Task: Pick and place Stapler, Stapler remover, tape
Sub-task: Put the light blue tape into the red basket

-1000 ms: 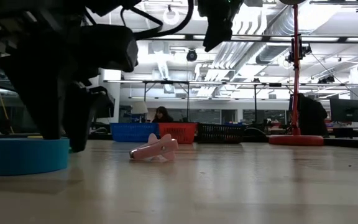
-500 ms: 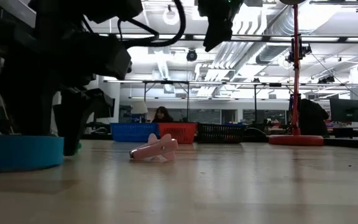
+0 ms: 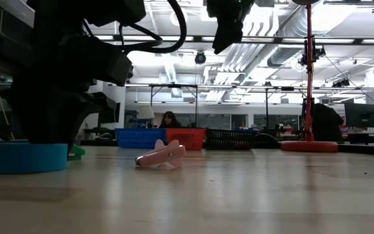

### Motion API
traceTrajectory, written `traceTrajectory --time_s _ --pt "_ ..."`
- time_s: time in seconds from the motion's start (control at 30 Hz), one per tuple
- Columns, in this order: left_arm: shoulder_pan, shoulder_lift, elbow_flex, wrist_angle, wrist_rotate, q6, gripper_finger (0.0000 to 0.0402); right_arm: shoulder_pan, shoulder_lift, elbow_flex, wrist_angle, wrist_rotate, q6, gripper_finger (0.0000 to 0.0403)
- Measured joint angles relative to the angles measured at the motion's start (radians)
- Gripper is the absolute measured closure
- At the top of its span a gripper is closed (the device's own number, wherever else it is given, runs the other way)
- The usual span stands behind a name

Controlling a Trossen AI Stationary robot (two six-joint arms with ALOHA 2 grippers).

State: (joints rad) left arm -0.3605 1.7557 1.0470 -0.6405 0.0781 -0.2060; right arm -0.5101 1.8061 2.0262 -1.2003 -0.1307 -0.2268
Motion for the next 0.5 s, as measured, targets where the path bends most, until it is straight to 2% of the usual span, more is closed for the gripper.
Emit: traceTrajectory --time_s 0.1,0.23,0.5 --pt "0.000 -0.001 0.000 -0.001 -0.003 0.000 0.0366 0.000 0.000 0.000 0.000 0.000 -0.001 0.0213" --pt "0.002 -0.002 0.001 -0.001 -0.017 -0.027 0.0368 0.000 0.000 0.001 -0.003 -0.010 -0.015 0.0213" --pt "0.064 -0.024 0.082 -0.132 -0.177 0.001 0.0368 0.000 0.000 -0.024 0.010 -0.070 -0.048 0.0213"
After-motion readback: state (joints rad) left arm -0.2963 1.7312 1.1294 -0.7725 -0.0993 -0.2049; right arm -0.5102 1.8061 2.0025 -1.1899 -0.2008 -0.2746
